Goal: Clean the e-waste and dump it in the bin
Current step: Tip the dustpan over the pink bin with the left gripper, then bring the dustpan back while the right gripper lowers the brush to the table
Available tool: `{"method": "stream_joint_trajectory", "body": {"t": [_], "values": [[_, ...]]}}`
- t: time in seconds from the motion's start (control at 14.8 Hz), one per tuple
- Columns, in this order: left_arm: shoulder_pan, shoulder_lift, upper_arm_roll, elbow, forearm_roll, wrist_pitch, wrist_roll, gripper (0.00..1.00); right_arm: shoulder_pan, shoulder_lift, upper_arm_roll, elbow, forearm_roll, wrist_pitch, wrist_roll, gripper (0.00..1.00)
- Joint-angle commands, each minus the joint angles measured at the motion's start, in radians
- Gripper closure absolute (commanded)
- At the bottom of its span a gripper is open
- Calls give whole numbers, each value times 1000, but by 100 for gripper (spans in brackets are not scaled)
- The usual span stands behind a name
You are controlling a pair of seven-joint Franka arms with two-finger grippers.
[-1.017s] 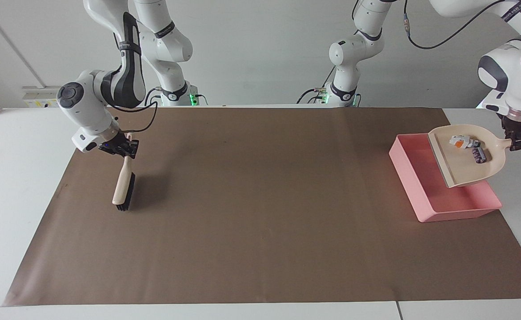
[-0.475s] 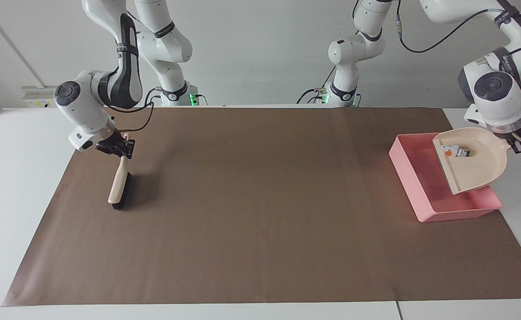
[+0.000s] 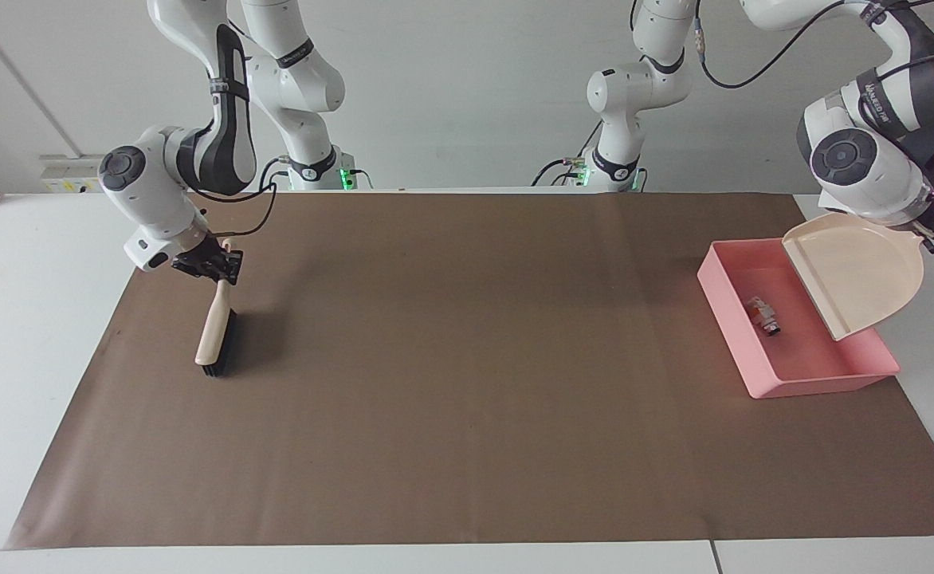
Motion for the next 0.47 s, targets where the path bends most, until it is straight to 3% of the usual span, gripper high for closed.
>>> {"method": "stream_joint_trajectory", "body": {"t": [0.0, 0.2, 0.34, 0.41], "values": [[-8, -87, -3, -12, -26, -33, 45, 100, -17, -28, 11, -28, -14, 21, -46, 90], [-72, -106, -6, -14, -190, -73, 73, 99, -17, -28, 11, -28, -14, 21, -60, 82], [-120, -108, -8, -20, -303, -69, 72, 99, -15, -28, 11, -26, -14, 18, -60, 56], [-134, -111, -8, -32, -381, -63, 66, 99, -15, -28, 11, -23, -14, 15, -60, 30]]}}
